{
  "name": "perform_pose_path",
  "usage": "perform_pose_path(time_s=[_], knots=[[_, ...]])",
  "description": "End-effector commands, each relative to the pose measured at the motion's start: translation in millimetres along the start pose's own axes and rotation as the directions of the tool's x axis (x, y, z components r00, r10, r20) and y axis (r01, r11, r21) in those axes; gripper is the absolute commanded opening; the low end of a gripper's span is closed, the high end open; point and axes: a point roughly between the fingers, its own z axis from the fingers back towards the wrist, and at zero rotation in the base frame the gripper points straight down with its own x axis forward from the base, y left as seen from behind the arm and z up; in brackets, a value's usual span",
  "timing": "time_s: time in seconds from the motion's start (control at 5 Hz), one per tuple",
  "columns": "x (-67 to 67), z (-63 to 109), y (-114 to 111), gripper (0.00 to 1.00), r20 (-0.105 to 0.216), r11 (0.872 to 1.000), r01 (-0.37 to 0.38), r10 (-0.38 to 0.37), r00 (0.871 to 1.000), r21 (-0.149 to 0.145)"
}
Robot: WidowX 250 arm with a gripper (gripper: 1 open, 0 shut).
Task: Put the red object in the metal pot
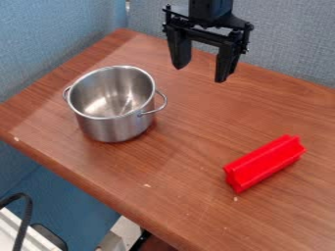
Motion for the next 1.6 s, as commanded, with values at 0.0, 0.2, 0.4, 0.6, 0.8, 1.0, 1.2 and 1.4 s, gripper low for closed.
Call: perform_pose_path(time_s=[0.0, 0.2, 0.4, 0.6, 0.8, 1.0, 1.2, 1.4], knots=[[-1.1, -4.9, -1.1, 1.0, -0.016, 1.0, 0.0, 0.0, 1.0, -0.002], [-7.4, -13.2, -25.7, 1.0, -0.008, 0.996, 0.084, -0.084, 0.996, 0.011], [-14.5, -17.3, -50.4, 1.0, 0.014, 0.977, 0.21, -0.211, 0.977, 0.025], [-17.9, -24.7, -71.0, 1.0, 0.035, 0.944, 0.326, -0.328, 0.944, 0.053], [-18.2, -28.9, -89.8, 1.0, 0.056, 0.914, 0.4, -0.404, 0.913, 0.065], [-17.8, -37.2, -101.2, 1.0, 0.069, 0.897, 0.434, -0.44, 0.896, 0.078], [-14.3, -48.8, -104.9, 1.0, 0.071, 0.888, 0.453, -0.459, 0.886, 0.082], [-9.5, -59.7, -102.5, 1.0, 0.083, 0.88, 0.467, -0.473, 0.877, 0.088]])
